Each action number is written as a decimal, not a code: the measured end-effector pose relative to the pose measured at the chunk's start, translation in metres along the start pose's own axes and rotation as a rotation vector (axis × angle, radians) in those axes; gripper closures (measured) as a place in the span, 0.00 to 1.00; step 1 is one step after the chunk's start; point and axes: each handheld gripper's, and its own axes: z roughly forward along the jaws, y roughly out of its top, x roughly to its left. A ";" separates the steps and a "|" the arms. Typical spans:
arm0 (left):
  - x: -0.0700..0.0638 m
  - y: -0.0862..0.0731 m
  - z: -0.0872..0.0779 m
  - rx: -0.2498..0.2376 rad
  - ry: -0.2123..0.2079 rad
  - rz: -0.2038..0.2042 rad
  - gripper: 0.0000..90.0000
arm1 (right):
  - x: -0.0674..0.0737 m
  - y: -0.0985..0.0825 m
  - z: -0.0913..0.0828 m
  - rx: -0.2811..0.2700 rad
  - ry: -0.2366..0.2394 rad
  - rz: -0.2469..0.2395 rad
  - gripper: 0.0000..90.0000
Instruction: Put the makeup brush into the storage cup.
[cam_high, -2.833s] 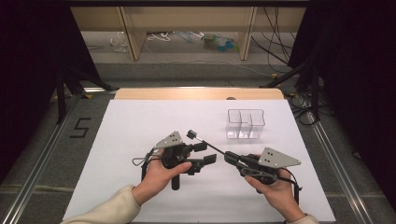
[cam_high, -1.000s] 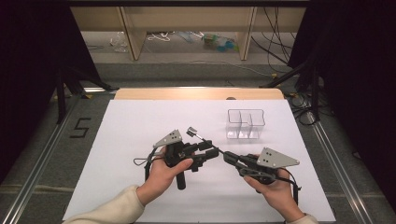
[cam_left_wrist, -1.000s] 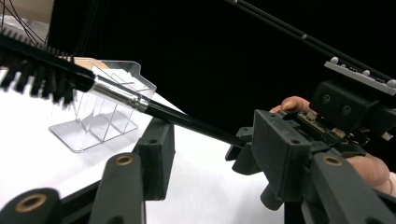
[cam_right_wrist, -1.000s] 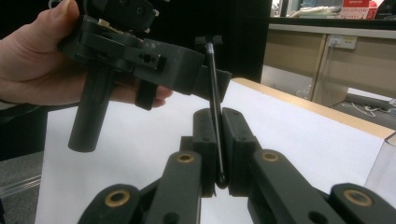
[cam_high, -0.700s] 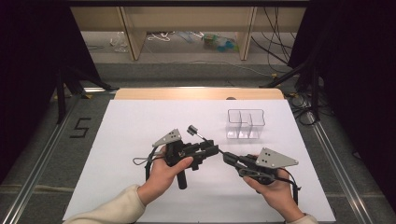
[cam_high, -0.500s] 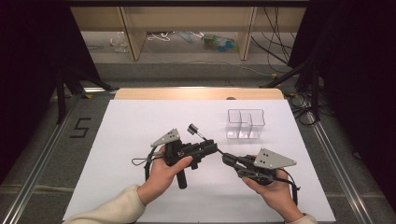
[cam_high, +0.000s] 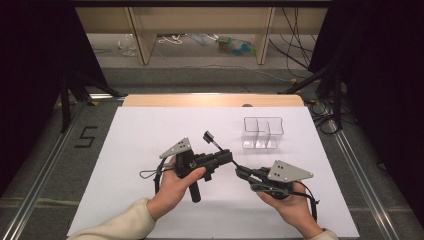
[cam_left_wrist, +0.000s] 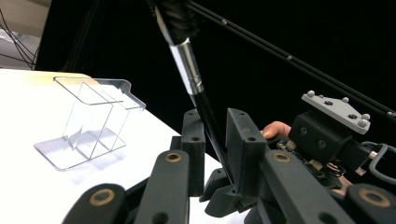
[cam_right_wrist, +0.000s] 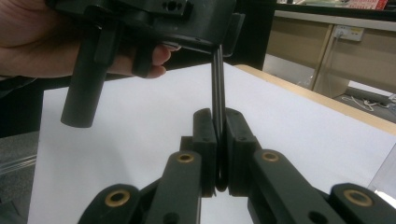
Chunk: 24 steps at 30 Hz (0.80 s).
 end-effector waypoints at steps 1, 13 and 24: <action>-0.001 0.000 0.000 0.002 -0.003 0.001 0.88 | 0.000 0.000 0.000 0.003 0.000 0.003 0.95; -0.019 0.009 -0.003 0.093 0.047 0.213 0.95 | 0.003 -0.003 0.008 0.105 -0.006 -0.006 0.61; -0.021 0.006 -0.001 0.267 0.142 0.324 0.95 | 0.003 -0.002 0.011 0.131 -0.009 -0.012 0.56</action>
